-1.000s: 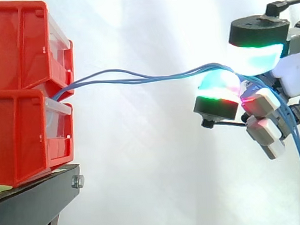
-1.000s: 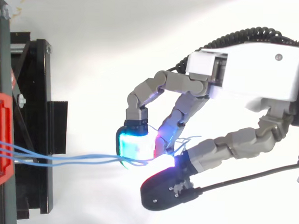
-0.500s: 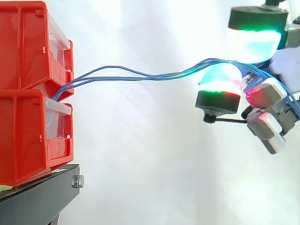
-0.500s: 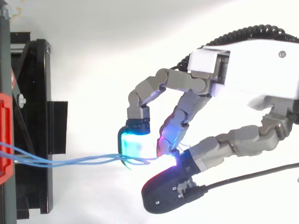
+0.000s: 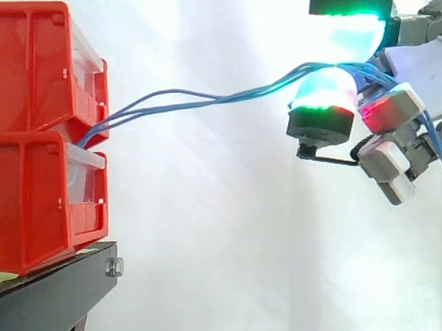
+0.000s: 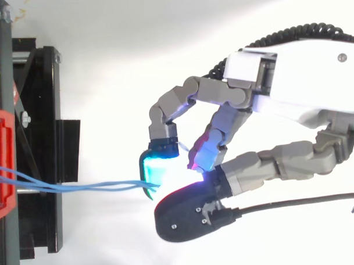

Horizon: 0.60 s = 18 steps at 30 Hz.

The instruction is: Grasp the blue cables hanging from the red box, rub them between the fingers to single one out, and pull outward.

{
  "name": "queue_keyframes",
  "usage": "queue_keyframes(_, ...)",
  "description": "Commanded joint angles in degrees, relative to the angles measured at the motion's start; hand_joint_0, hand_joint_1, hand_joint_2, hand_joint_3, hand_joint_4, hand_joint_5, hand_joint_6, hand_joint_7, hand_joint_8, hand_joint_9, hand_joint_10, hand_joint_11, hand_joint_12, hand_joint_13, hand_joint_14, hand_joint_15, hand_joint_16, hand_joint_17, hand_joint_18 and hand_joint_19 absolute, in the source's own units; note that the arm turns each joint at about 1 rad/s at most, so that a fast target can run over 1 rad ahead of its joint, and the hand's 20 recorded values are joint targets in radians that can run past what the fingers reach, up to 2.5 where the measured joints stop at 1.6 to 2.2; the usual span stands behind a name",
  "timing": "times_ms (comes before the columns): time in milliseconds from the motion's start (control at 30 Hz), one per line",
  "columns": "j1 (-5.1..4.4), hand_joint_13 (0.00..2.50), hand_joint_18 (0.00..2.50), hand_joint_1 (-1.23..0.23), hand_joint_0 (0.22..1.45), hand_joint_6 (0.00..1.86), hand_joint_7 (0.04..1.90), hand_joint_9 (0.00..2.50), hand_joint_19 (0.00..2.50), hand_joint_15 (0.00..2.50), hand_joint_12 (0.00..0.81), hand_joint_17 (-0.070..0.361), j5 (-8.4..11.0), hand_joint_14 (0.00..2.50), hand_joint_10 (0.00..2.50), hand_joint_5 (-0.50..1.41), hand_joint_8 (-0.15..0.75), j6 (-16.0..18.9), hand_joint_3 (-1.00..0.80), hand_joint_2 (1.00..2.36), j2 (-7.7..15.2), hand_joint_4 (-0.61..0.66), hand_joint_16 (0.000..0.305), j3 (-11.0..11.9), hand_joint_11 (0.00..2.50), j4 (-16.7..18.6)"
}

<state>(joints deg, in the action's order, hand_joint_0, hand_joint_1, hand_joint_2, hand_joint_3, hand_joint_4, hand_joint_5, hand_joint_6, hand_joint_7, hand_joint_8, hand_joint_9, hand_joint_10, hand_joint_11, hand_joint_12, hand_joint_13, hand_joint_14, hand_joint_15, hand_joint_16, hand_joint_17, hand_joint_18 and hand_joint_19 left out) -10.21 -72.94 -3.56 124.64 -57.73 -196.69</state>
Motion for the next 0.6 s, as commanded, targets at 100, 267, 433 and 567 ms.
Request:
queue_keyframes(100,0.27,1.01,0.75,-0.77,0.62,0.89,1.14,1.23,0.67,0.67,0.313,0.107,-0.10,0.03,0.03,-0.16,0.260,0.0,-0.18,1.02,0.1,0.04,0.048,0.8,0.74,-1.5)
queue_keyframes(267,0.27,0.99,0.74,-0.89,0.70,0.91,1.14,1.16,0.65,0.66,0.300,0.104,-0.10,0.03,0.02,-0.17,0.241,0.0,-0.21,1.02,0.0,-0.09,0.046,0.8,0.70,-1.5)
queue_keyframes(433,0.36,0.98,0.73,-0.92,0.79,0.92,1.19,1.14,0.64,0.66,0.291,0.100,-0.10,0.03,0.02,-0.18,0.224,0.0,-0.36,1.01,0.1,-0.19,0.044,0.8,0.69,-1.5)
queue_keyframes(567,0.36,0.98,0.73,-0.91,0.83,0.92,1.26,1.16,0.64,0.66,0.279,0.094,-0.10,0.03,0.02,-0.17,0.210,0.0,-0.50,1.00,0.1,-0.26,0.042,0.8,0.68,-1.5)
